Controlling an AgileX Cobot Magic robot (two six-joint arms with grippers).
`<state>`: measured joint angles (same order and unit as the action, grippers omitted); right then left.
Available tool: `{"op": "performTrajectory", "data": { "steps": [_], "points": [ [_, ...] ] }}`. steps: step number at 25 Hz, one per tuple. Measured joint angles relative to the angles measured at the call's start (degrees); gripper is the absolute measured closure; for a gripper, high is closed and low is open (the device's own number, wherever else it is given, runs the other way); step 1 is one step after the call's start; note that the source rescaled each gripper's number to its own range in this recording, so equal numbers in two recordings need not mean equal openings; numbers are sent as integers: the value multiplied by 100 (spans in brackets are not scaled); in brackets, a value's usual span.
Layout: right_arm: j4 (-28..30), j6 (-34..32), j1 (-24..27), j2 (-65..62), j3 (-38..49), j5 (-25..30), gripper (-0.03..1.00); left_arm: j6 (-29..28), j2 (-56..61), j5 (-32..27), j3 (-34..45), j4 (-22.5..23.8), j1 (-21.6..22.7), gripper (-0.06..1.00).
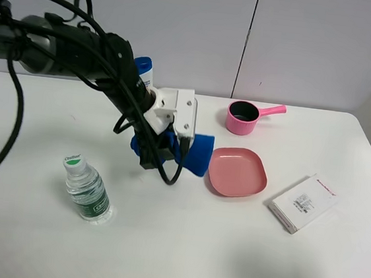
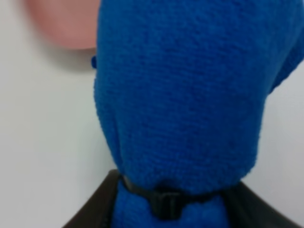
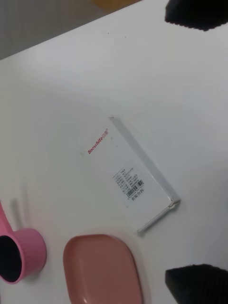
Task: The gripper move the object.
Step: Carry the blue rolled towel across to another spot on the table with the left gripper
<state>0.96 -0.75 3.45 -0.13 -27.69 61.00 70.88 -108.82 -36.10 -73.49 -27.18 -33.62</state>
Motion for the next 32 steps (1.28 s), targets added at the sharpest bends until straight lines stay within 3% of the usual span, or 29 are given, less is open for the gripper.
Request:
{"op": "performTrajectory", "data": {
  "steps": [10, 21, 25, 32],
  "points": [
    [0, 0, 0, 0, 0, 0, -3, -2169, 996, 277, 0, 80, 699, 94],
    [0, 0, 0, 0, 0, 0, -3, -4991, 1537, 242, 0, 1057, 2057, 94],
    [0, 0, 0, 0, 0, 0, -3, -5536, 1537, 137, 0, 1442, 2578, 94],
    [0, 0, 0, 0, 0, 0, -3, -5675, 1389, 375, 0, 1508, 3090, 94]
  ]
}}
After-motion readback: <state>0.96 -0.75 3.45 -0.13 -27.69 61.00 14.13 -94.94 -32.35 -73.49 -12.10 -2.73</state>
